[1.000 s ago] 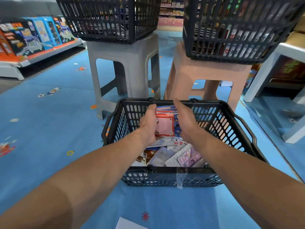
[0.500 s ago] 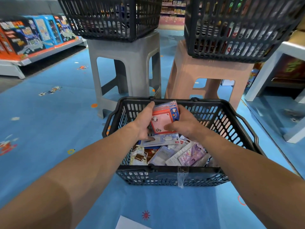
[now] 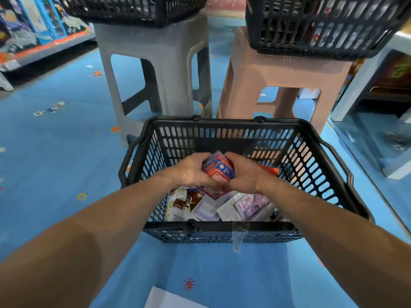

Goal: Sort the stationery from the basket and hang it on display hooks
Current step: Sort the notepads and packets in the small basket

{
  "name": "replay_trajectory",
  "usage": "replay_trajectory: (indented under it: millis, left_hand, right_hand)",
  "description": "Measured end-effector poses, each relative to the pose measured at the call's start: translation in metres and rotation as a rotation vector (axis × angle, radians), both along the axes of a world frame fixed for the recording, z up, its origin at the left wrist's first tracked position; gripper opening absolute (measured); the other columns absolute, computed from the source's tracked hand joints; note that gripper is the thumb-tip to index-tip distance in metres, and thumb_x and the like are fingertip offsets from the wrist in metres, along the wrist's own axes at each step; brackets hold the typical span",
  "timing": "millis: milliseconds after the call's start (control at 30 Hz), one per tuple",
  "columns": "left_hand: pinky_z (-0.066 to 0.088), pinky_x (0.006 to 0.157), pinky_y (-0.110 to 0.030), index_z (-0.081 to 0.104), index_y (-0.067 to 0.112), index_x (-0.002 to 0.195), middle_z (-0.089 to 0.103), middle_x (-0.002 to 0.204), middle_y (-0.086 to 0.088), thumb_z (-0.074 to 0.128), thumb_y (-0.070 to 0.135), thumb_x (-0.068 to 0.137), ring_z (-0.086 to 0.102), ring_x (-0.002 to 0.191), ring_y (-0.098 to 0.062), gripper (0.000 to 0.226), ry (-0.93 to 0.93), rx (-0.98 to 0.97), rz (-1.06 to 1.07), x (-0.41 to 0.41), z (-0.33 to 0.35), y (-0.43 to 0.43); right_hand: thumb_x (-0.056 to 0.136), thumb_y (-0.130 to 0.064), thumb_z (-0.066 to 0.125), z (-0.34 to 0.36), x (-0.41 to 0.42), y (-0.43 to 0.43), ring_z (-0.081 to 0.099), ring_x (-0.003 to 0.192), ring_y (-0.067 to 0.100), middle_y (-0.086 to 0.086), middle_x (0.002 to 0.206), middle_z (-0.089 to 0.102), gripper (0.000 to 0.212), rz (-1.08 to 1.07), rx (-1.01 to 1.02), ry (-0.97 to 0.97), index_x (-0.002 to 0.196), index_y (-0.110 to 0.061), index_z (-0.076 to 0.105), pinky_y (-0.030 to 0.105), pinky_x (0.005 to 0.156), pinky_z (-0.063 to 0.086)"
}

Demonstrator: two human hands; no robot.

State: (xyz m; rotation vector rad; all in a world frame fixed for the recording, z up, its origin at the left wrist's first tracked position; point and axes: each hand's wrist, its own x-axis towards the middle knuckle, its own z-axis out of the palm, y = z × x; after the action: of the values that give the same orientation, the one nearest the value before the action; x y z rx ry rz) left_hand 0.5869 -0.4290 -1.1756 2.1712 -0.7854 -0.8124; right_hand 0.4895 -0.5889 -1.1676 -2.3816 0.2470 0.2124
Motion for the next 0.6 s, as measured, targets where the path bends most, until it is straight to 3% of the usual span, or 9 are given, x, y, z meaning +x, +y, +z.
replay_trajectory:
  millis: [133, 233, 300, 367, 467, 600]
  left_hand:
    - [0.062, 0.091, -0.043, 0.062, 0.030, 0.117, 0.073, 0.106, 0.001, 0.097, 0.027, 0.063, 0.072, 0.098, -0.017, 0.065, 0.035, -0.055, 0.012, 0.001, -0.014, -0.013]
    - [0.059, 0.095, -0.040, 0.063, 0.032, 0.114, 0.074, 0.105, 0.004, 0.097, 0.031, 0.064, 0.071, 0.099, -0.013, 0.060, 0.071, -0.095, 0.143, 0.009, -0.022, -0.024]
    - [0.058, 0.095, -0.039, 0.063, 0.032, 0.110, 0.074, 0.105, 0.005, 0.095, 0.024, 0.068, 0.071, 0.098, -0.014, 0.054, 0.122, -0.120, 0.252, 0.013, -0.027, -0.030]
    - [0.059, 0.088, -0.037, 0.061, 0.031, 0.108, 0.074, 0.106, 0.004, 0.090, 0.016, 0.076, 0.071, 0.095, -0.013, 0.046, 0.170, -0.128, 0.332, 0.014, -0.029, -0.033]
    - [0.057, 0.077, -0.037, 0.059, 0.032, 0.105, 0.073, 0.107, 0.004, 0.086, 0.013, 0.081, 0.070, 0.095, -0.015, 0.040, 0.289, -0.119, 0.399, 0.013, -0.033, -0.036]
    - [0.054, 0.068, -0.034, 0.062, 0.029, 0.109, 0.074, 0.103, 0.004, 0.083, 0.013, 0.084, 0.069, 0.092, -0.014, 0.037, 0.387, -0.108, 0.482, 0.015, -0.038, -0.037]
  right_hand:
    - [0.072, -0.023, 0.091, -0.011, 0.006, -0.010, 0.062, 0.101, 0.012, -0.003, 0.112, 0.062, 0.071, -0.049, -0.048, -0.007, 0.131, -0.022, 0.051, 0.030, 0.092, 0.055]
    - [0.067, -0.039, 0.093, -0.018, 0.016, -0.030, 0.057, 0.104, 0.017, 0.001, 0.116, 0.053, 0.080, -0.184, -0.149, -0.078, 0.132, -0.017, 0.051, 0.030, 0.089, 0.049]
    - [0.067, -0.055, 0.088, -0.028, 0.021, -0.047, 0.049, 0.112, 0.022, 0.005, 0.123, 0.045, 0.084, -0.272, -0.216, 0.011, 0.133, -0.018, 0.052, 0.030, 0.099, 0.043]
    - [0.077, -0.060, 0.075, -0.042, 0.025, -0.066, 0.041, 0.130, 0.029, 0.008, 0.134, 0.049, 0.069, -0.210, -0.376, 0.214, 0.132, -0.023, 0.057, 0.036, 0.115, 0.033]
    - [0.097, -0.041, 0.056, -0.056, 0.025, -0.088, 0.034, 0.139, 0.032, 0.011, 0.135, 0.054, 0.042, -0.147, -0.561, 0.424, 0.132, -0.017, 0.057, 0.043, 0.121, 0.020]
    - [0.093, -0.028, 0.059, -0.076, 0.029, -0.109, 0.027, 0.146, 0.035, 0.016, 0.148, 0.045, 0.052, -0.193, -0.545, 0.507, 0.143, -0.015, 0.051, 0.041, 0.123, 0.022]
